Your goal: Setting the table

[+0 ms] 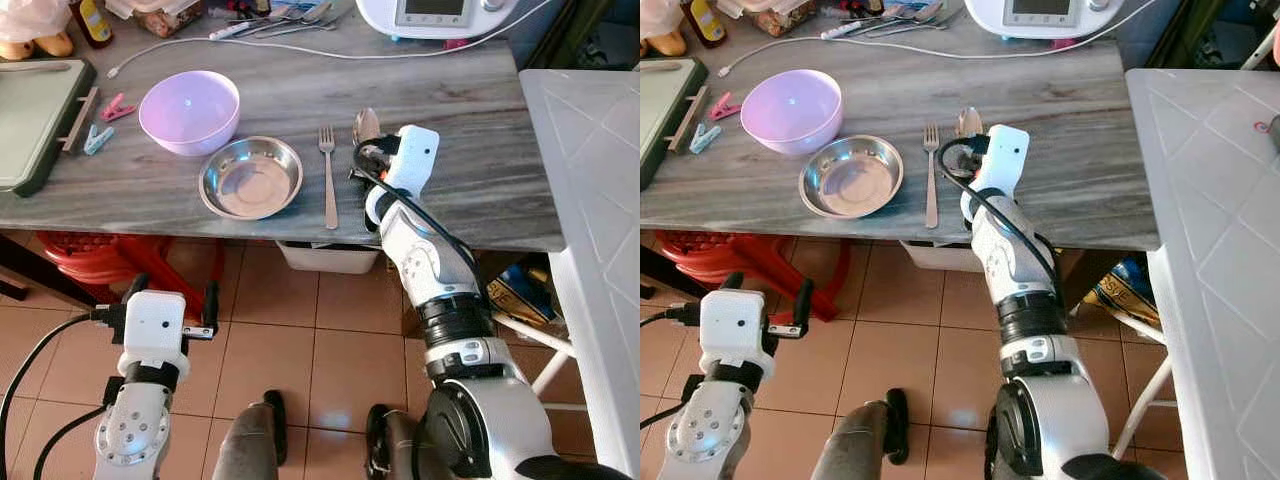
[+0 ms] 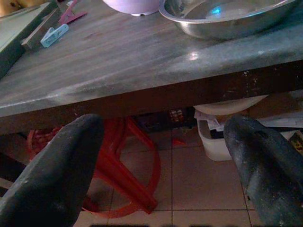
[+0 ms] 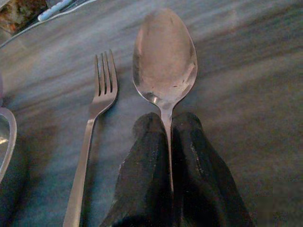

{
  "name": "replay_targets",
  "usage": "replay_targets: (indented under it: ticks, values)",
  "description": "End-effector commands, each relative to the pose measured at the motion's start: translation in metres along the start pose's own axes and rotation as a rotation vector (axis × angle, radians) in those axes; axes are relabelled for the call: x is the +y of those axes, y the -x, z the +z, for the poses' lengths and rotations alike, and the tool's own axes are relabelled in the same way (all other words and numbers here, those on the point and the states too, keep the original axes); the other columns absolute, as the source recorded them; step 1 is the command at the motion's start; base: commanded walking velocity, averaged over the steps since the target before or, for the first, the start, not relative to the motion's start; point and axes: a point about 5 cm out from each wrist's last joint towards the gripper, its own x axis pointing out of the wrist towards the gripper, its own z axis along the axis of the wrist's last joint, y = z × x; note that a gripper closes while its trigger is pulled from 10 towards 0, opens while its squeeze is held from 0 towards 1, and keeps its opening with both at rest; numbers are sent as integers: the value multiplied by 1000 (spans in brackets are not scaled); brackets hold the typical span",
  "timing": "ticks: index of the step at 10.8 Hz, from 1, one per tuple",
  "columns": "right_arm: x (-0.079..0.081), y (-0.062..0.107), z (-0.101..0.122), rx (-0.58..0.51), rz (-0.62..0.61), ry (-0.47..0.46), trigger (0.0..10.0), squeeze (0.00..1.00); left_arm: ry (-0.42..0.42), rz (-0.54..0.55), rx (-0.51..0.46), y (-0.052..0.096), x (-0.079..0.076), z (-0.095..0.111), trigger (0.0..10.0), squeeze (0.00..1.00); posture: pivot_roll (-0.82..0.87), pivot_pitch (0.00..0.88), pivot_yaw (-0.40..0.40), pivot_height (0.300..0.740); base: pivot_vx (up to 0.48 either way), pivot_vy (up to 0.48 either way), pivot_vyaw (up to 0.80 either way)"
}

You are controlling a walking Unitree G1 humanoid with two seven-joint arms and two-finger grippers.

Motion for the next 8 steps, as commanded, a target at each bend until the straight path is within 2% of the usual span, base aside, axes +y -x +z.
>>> replay_targets:
  ticks: [1, 3, 4, 5, 8]
  values:
    - [-12, 5, -36, 153, -52, -29, 10000, 0, -2, -6, 12, 2, 1, -1, 10000, 0, 124, 293, 73, 740, 0, 0, 0]
    - [-11, 7, -40, 175, -52, -21, 10000, 0, -4, -10, 11, 1, 0, -1, 10000, 0, 123, 292, 71, 740, 0, 0, 0]
    - [-10, 7, -42, 183, -47, -30, 10000, 118, -3, -12, 10, 1, -1, -1, 10000, 0, 123, 291, 71, 740, 0, 0, 0]
    - [-12, 8, -43, 188, -56, -18, 10000, 1000, -1, -13, 11, 0, -2, -1, 10000, 0, 121, 291, 69, 740, 0, 0, 0]
    - [-19, 8, -45, 195, -47, -7, 10000, 1000, 0, -9, 11, -1, -2, -2, 10000, 0, 119, 285, 66, 740, 0, 0, 0]
